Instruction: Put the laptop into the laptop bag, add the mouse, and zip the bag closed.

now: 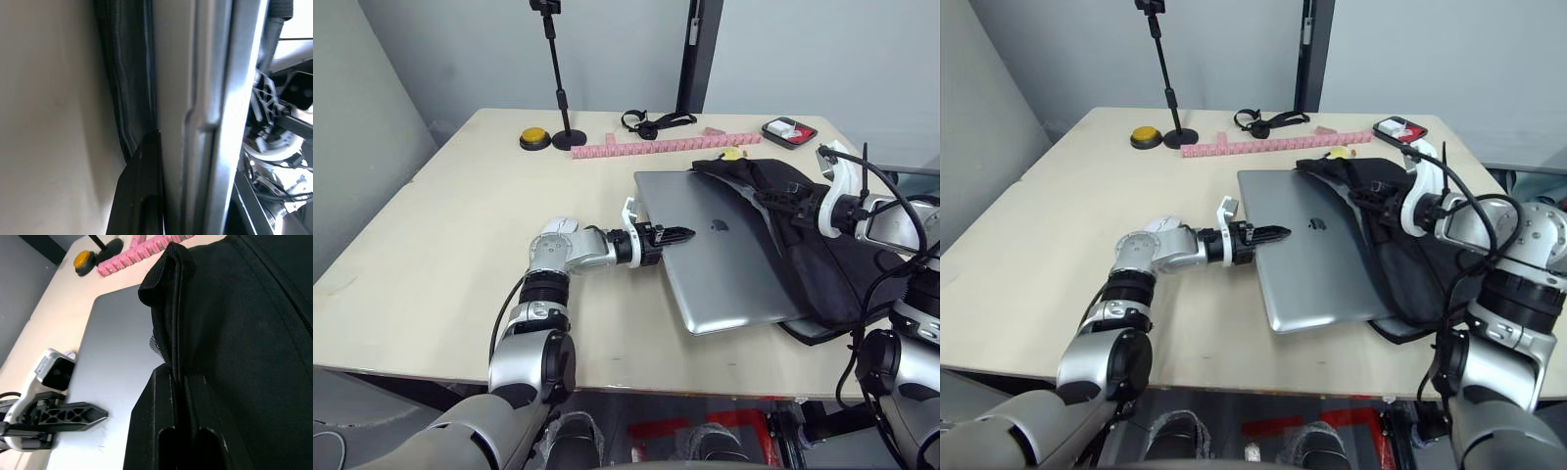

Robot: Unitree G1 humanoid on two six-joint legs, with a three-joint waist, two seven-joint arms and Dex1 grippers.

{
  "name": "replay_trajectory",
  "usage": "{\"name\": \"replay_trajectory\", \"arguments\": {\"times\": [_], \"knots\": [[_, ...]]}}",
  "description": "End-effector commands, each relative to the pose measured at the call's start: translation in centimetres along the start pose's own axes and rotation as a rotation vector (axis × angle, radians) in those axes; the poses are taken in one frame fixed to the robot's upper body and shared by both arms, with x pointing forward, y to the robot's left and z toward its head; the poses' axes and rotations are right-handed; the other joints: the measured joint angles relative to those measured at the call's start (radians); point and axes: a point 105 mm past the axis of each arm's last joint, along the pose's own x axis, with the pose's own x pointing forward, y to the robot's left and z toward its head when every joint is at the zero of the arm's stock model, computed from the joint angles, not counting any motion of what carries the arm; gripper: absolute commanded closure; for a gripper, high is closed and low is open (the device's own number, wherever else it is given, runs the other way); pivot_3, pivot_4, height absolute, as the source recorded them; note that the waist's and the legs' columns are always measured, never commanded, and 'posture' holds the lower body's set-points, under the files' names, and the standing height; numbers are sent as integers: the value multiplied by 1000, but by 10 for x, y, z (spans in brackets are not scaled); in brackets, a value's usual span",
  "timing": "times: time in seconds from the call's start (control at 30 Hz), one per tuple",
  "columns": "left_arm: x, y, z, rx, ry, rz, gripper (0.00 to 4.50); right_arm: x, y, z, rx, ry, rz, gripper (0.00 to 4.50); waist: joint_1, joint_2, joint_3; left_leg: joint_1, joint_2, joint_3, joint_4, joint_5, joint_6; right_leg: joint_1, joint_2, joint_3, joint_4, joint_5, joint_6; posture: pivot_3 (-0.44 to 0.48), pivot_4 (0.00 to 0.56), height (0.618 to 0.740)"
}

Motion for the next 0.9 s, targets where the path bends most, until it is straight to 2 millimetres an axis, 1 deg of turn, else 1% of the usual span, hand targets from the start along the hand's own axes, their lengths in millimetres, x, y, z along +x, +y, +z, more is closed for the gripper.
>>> {"name": "replay_trajectory", "arguments": {"times": [0.03,0.1,0.2,0.27,0.47,0.57,0.63,0.7,0.73,0.9], "knots": [[9,-47,14,59,-52,-182,4195,-2,17,11,-2,-69,61,4460,1,0,0,0,0,0,0,0,0,0,0,0,0,0,0,0,150,739],[16,-49,13,64,-58,-188,4195,0,17,7,34,-66,74,4460,2,0,0,0,0,0,0,0,0,0,0,0,0,0,0,0,150,739],[20,-52,12,65,-55,-198,4195,1,16,-1,68,-43,86,4460,5,0,0,-1,0,0,0,0,0,0,0,0,-1,1,1,0,150,739],[22,-53,11,69,-51,-202,4195,1,17,-3,101,-38,101,4460,5,0,0,-1,0,0,0,0,0,0,0,0,-2,3,6,0,150,739],[29,-53,9,91,-39,-190,4195,8,34,-7,195,-26,208,4460,2,1,1,-2,0,0,0,0,0,-1,0,0,-2,4,6,0,150,739],[37,-49,7,106,-37,-163,4195,8,40,-13,230,2,204,4460,6,2,0,-2,0,0,-1,0,0,-1,-1,0,-3,4,7,0,150,739],[43,-46,5,113,-32,-151,4195,5,38,-16,235,27,166,4460,9,2,1,-3,-1,0,-1,0,0,-1,-1,0,-4,4,8,0,150,739],[49,-46,2,115,-27,-151,4195,5,37,-15,237,29,154,4460,12,2,1,-3,-1,0,-1,0,0,-1,-1,-1,-4,5,9,0,150,739],[53,-47,0,115,-26,-150,4195,5,37,-14,236,28,150,4460,12,2,1,-4,-1,0,0,0,0,-1,-1,-1,-4,7,14,0,150,739],[70,-51,-9,112,-5,-159,4195,6,38,-11,227,30,150,4460,13,2,1,-4,-1,0,0,0,0,-1,-1,0,-4,8,15,0,150,739]]}}
